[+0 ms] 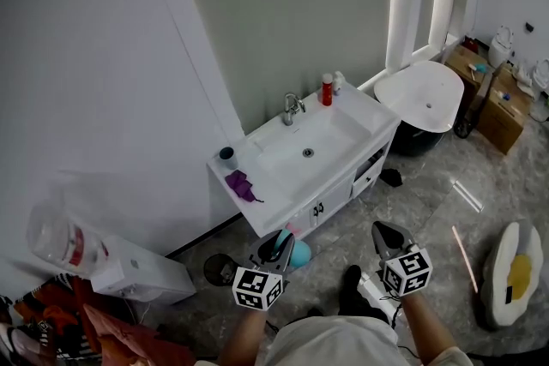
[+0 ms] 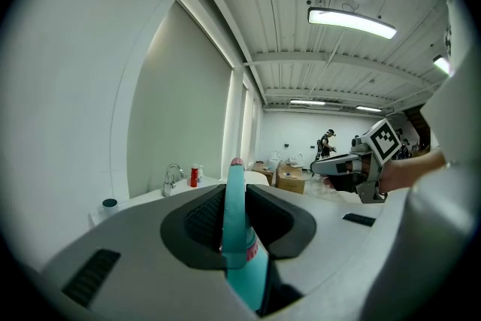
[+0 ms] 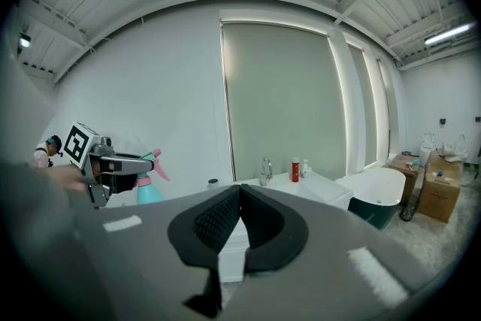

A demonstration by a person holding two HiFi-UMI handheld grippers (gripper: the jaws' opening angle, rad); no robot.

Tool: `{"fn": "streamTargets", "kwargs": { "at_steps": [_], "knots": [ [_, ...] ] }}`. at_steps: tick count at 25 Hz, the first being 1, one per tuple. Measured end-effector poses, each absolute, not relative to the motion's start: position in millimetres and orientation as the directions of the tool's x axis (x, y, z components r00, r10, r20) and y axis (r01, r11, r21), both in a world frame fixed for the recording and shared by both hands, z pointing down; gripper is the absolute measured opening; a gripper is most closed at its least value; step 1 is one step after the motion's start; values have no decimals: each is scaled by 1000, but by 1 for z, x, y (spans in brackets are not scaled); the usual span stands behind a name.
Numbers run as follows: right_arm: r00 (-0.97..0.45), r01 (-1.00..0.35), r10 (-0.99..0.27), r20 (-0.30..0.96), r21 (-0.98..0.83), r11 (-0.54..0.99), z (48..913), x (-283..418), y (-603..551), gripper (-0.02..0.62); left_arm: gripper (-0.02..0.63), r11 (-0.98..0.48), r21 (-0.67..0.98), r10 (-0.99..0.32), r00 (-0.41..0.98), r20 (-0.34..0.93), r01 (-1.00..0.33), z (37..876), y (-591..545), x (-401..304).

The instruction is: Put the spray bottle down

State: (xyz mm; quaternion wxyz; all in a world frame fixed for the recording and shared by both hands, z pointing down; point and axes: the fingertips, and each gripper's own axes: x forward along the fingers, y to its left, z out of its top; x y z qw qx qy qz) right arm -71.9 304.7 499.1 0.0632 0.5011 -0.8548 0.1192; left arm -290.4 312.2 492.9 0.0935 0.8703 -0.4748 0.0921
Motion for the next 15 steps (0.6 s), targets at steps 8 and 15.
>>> {"fn": "streamTargets", "kwargs": {
  "at_steps": [8, 15],
  "knots": [
    [-530, -848, -816, 230, -145, 510, 505, -56, 234, 11, 84, -488, 78, -833, 491, 256, -869, 496, 250, -272],
    [-566, -824, -788, 241, -157, 544, 509, -28, 158, 11, 84, -458, 76, -849, 461, 259, -886, 493, 182, -239]
  ]
}}
